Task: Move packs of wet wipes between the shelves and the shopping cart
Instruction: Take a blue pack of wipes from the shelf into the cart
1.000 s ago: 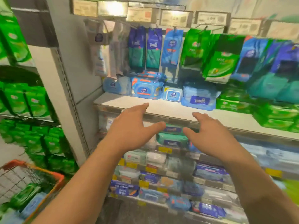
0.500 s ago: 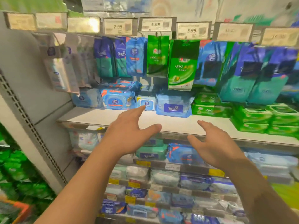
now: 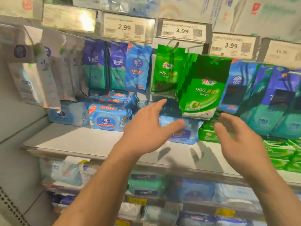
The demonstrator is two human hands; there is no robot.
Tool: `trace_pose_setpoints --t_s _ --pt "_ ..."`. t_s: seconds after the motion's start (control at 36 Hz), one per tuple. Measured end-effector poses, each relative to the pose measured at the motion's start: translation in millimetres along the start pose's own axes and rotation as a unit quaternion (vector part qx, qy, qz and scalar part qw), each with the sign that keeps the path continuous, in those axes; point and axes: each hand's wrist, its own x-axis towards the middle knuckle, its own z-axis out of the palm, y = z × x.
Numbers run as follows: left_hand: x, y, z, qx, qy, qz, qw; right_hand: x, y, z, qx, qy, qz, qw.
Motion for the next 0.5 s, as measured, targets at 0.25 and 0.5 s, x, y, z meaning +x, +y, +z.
trace_pose_setpoints --t_s 0.25,0.5 --pt "66 -4 21 -0.162 0.007 0.029 0.986 50 -16 27 0.25 0.056 0.011 0.967" --pt "81 20 49 -0.243 -0.015 0.019 0.97 75 -6 42 0.433 -0.048 -0.019 0.9"
